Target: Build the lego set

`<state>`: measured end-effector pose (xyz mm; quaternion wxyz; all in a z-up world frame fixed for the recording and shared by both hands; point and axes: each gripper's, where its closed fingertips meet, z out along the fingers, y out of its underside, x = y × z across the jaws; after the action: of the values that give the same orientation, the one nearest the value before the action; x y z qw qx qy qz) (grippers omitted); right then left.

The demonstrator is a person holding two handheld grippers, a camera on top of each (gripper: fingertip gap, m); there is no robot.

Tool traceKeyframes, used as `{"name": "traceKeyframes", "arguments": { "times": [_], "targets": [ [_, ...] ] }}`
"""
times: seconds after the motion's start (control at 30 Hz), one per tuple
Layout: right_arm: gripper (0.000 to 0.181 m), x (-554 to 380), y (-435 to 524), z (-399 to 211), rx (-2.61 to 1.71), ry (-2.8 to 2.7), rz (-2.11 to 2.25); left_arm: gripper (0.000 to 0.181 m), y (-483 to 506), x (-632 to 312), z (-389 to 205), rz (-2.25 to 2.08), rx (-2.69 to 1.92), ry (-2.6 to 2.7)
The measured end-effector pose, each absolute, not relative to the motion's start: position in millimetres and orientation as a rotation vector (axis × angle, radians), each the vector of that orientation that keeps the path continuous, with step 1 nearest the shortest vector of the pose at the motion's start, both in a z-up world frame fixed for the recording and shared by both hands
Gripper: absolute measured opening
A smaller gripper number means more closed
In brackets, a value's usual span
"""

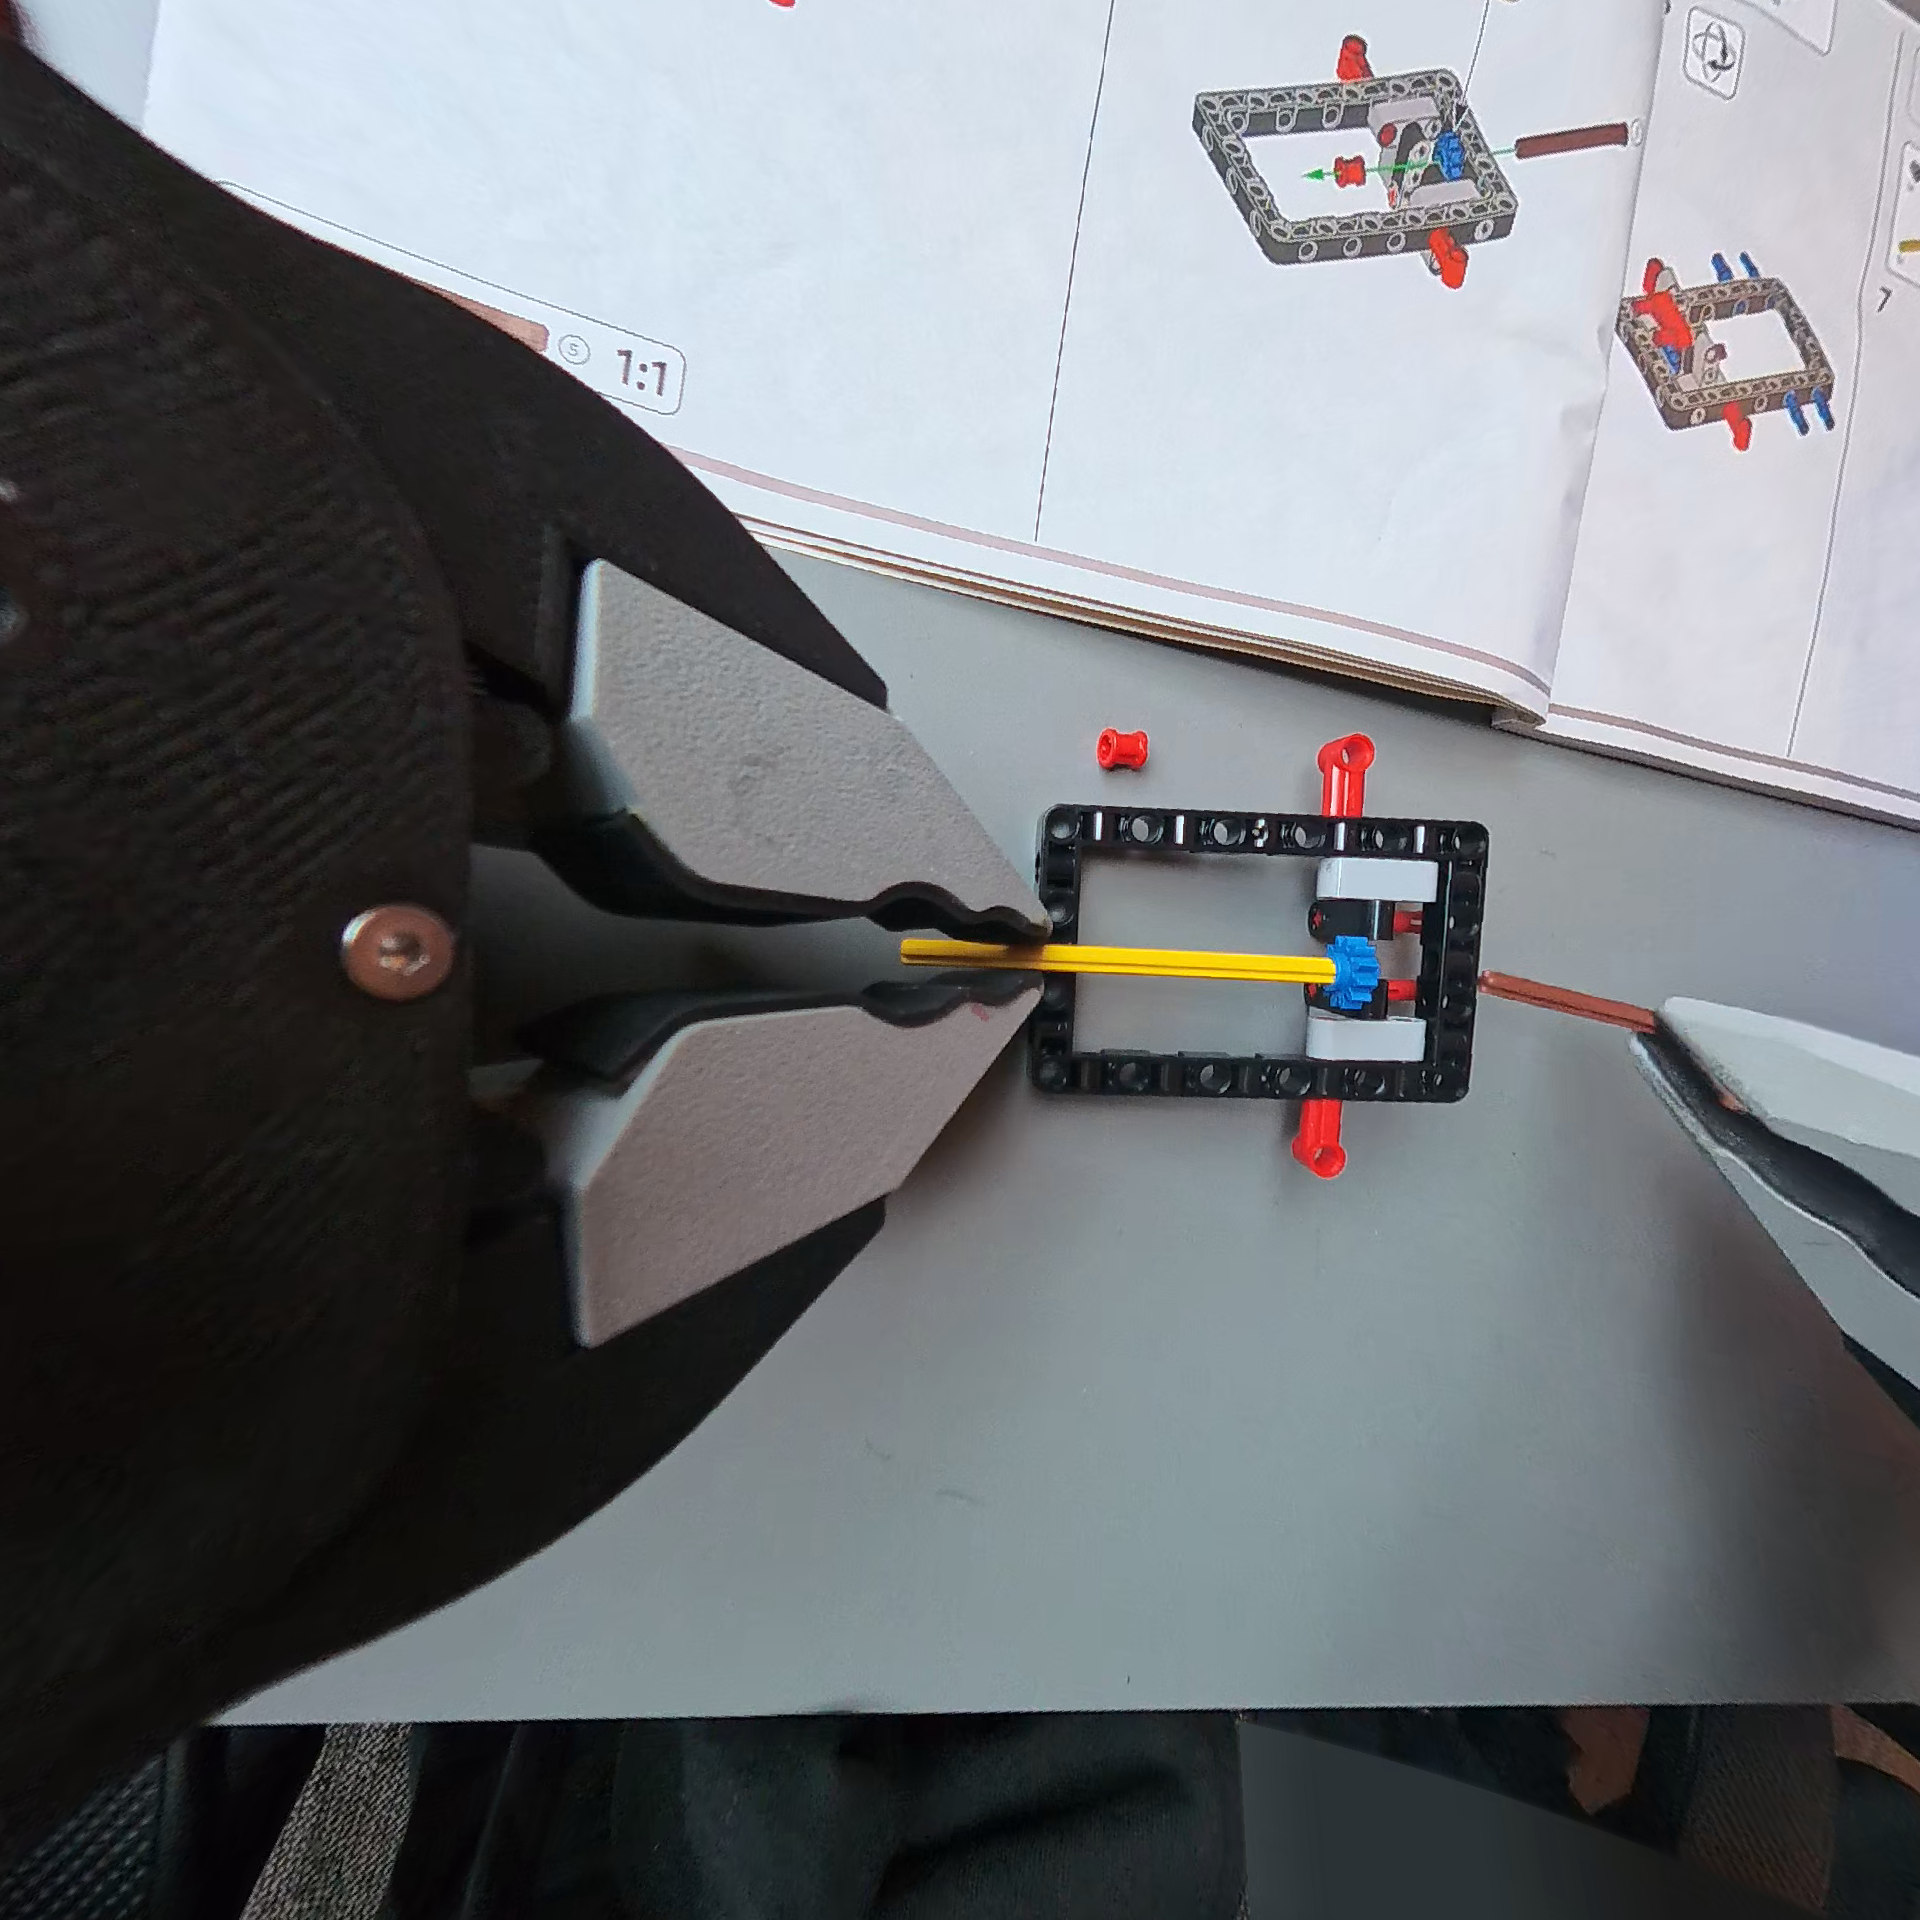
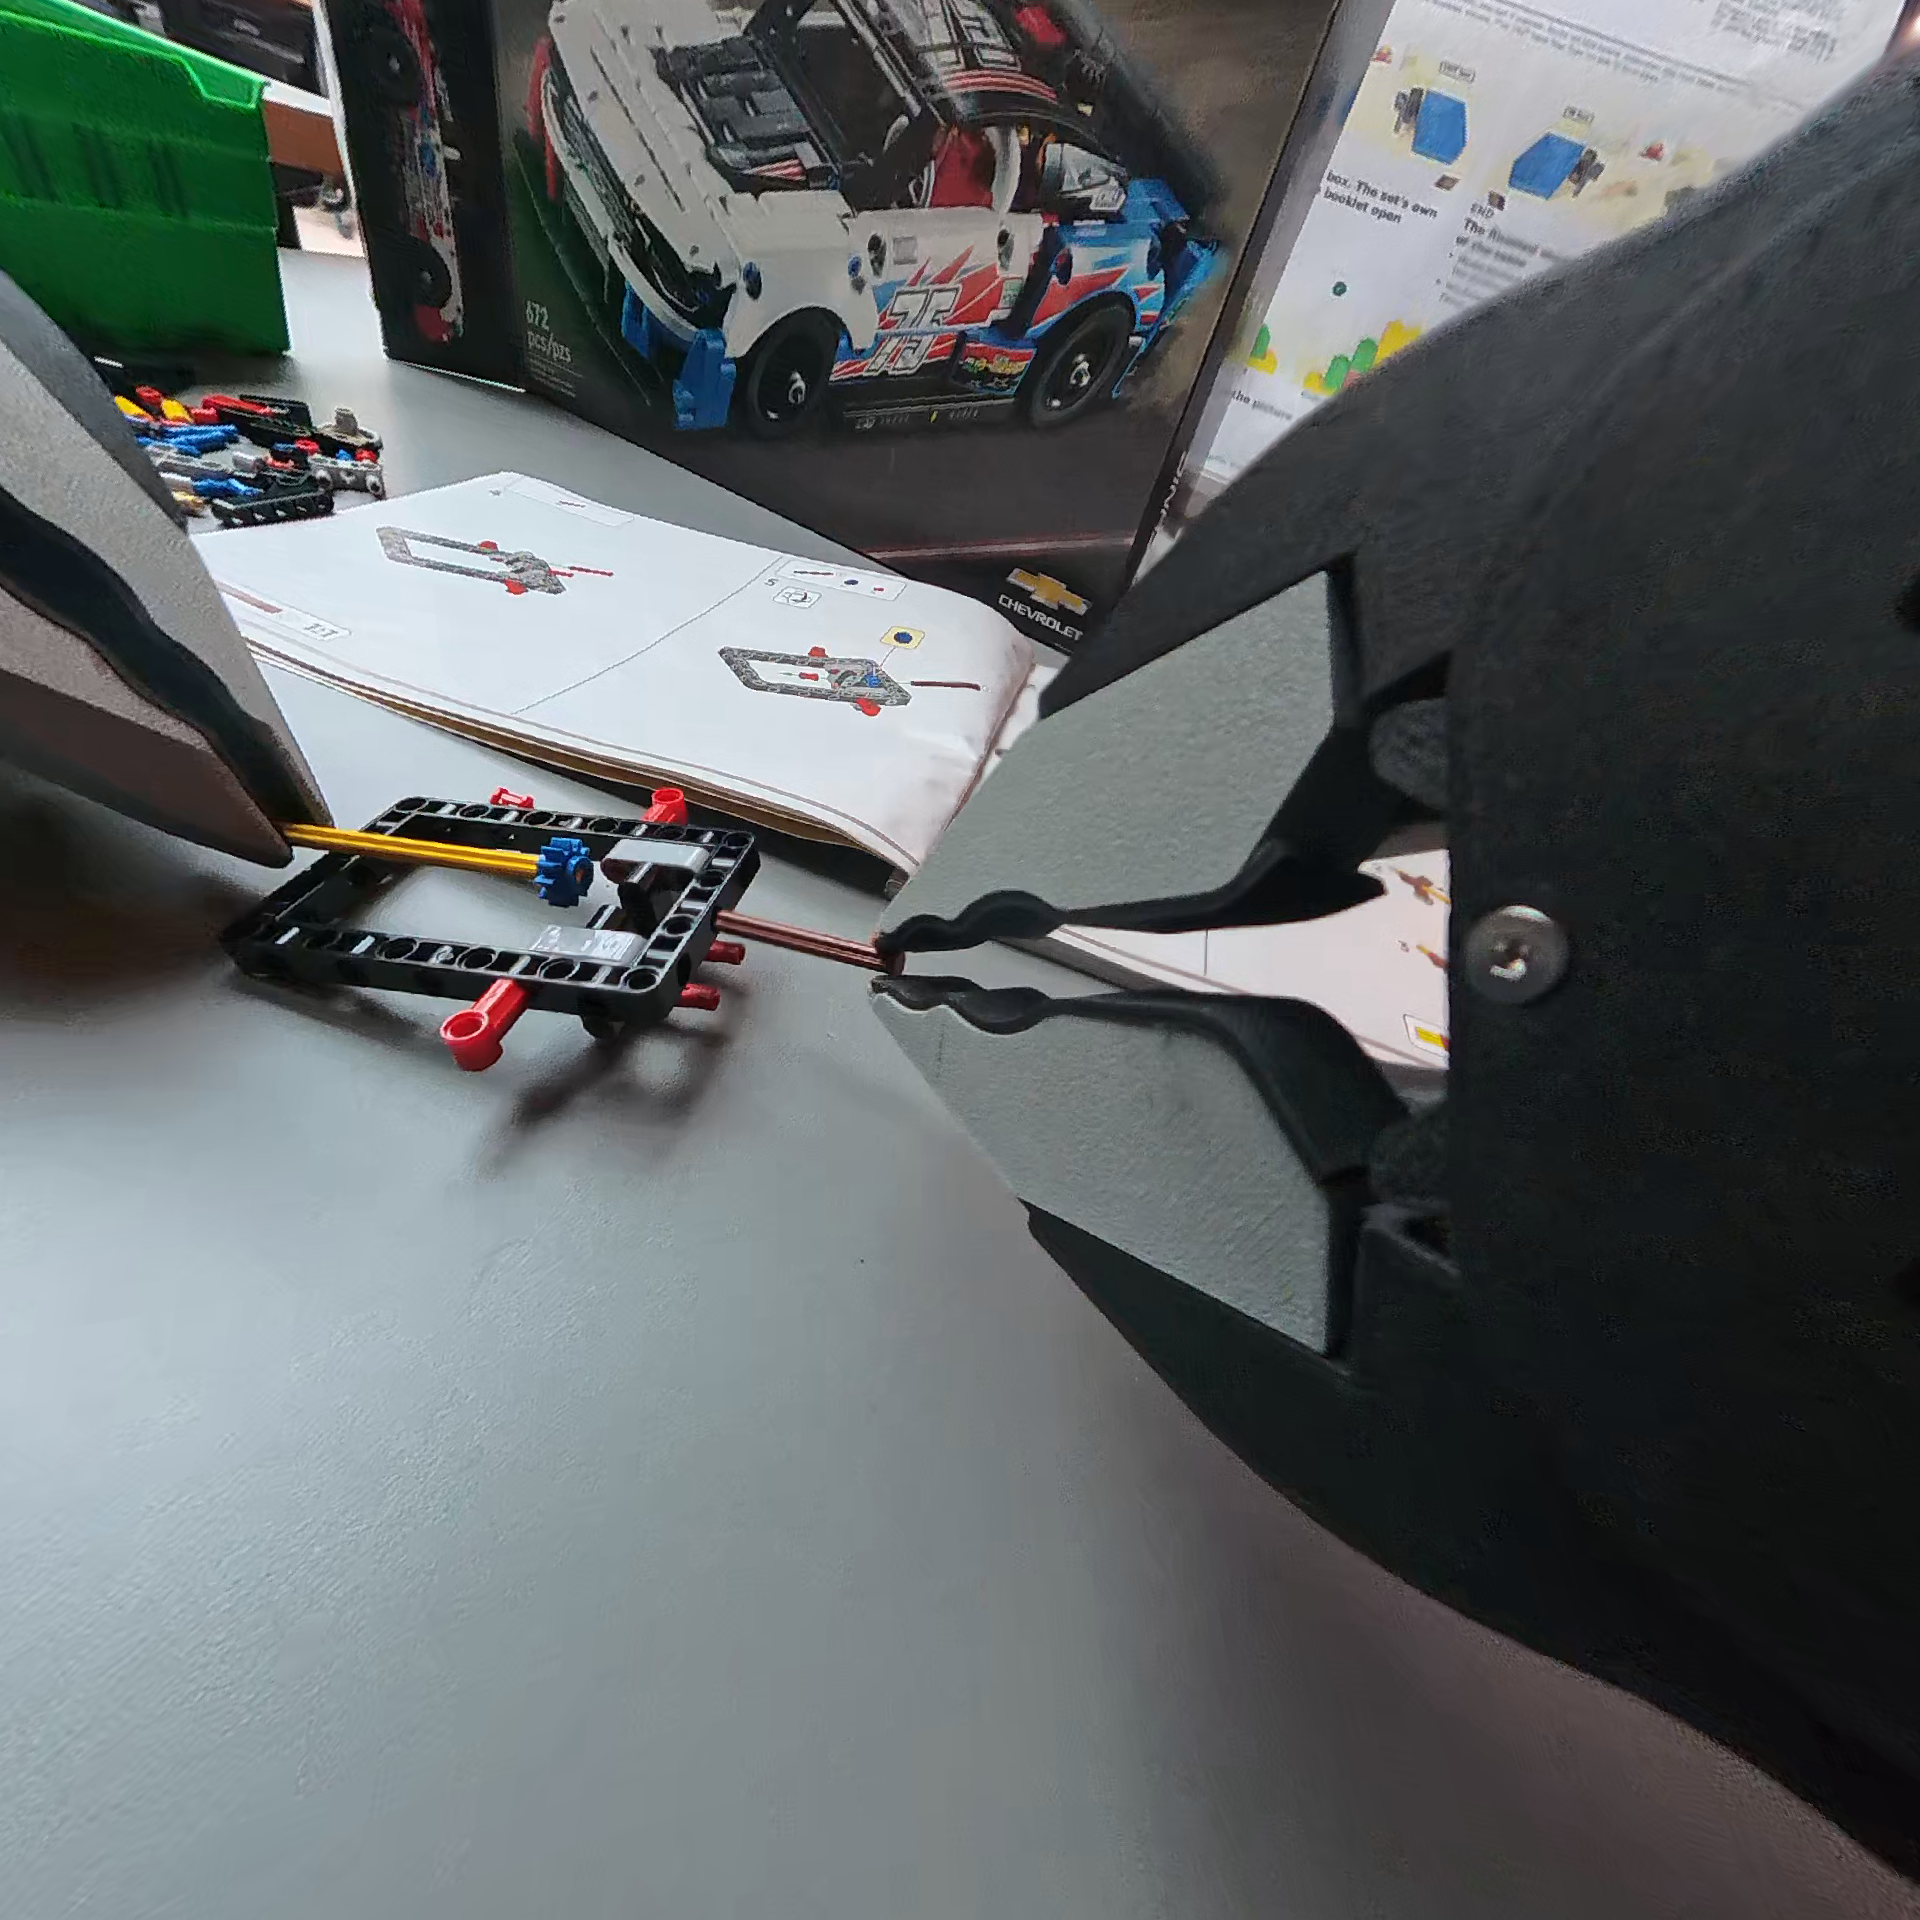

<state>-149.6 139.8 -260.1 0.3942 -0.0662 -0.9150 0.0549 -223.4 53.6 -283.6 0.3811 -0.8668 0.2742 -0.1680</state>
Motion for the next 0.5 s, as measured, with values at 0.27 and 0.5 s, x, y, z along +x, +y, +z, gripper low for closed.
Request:
{"name": "traceKeyframes", "arguments": {
  "times": [0.27,0.5],
  "targets": [
    [0.002,-152.0,143.5,-263.2,-0.115,-2.316,0.068,0.002,53.4,-222.9,-285.2,-0.429,-2.222,0.703],
    [0.001,-154.5,141.9,-258.5,-0.079,-2.311,0.063,0.002,53.7,-223.6,-285.8,-0.427,-2.227,0.699]
  ]
}}
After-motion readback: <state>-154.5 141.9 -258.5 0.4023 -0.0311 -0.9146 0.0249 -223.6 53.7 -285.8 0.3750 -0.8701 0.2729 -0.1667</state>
